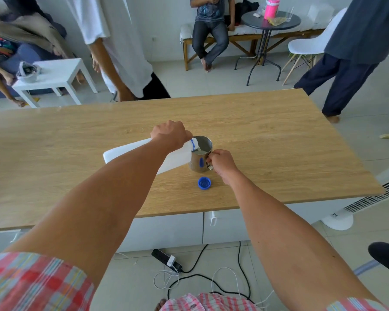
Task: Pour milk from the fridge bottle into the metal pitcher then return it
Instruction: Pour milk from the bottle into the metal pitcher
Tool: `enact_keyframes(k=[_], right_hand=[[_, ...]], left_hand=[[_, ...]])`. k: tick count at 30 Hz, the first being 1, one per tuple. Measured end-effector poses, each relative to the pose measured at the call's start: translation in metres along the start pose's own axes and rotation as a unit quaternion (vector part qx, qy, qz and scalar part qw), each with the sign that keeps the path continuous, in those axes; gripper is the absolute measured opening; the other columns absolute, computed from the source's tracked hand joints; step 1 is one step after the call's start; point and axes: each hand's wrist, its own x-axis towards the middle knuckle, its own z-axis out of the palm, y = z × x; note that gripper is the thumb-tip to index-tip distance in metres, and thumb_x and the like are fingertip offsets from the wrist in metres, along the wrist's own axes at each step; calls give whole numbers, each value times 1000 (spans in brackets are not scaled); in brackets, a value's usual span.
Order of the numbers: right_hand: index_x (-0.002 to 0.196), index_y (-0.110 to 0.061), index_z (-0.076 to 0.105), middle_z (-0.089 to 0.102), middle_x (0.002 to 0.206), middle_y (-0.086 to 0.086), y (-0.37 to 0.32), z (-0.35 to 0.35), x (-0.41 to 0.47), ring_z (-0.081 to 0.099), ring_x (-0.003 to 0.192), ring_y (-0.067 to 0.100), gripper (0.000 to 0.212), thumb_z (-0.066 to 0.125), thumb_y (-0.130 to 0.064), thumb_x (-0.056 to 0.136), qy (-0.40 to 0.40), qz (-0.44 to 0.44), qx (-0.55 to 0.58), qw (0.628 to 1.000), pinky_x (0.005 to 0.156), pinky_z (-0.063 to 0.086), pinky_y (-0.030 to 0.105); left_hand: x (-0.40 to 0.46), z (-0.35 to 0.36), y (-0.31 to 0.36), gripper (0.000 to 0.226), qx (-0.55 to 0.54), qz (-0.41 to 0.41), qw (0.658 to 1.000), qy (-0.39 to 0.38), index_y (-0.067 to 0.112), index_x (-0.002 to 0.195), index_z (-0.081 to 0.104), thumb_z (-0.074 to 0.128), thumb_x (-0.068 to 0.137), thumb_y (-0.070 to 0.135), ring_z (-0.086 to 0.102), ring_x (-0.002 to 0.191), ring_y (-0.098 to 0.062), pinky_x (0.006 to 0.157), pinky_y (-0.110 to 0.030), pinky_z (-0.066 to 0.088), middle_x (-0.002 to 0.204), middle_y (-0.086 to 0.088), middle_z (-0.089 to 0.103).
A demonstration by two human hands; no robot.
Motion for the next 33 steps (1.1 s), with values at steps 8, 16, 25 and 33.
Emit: enact_keyframes(k=[8,16,25,33], right_hand=[[87,-3,66,59,83,13,0,0,0,48,72,20,24,43,0,94,0,-3,2,1000,55,35,27],[83,-4,64,58,82,13,-1,0,1,47,70,19,24,43,-1,94,2,-6,-3,1000,56,35,28],[89,-5,67,58,81,13,1,1,1,47,66,17,25,43,0,93,-2,-2,-1,1000,52,35,25],[85,-6,65,57,81,13,1,0,1,46,68,20,24,43,0,92,-2,-7,-4,1000,53,35,27]], left_hand=[[0,-1,1,36,0,-3,1000,-5,15,74,51,42,99,39,53,69,-23,66,-36,40,79,-5,55],[1,0,-1,36,4,2,1000,0,15,75,51,41,100,39,51,67,-23,65,-36,41,79,-6,56],[1,0,0,37,1,2,1000,-2,17,72,47,41,101,40,55,77,-27,67,-36,40,79,-5,53],[0,-1,0,38,-3,1,1000,-3,16,71,48,42,100,40,51,67,-23,67,-36,40,78,-5,54]])
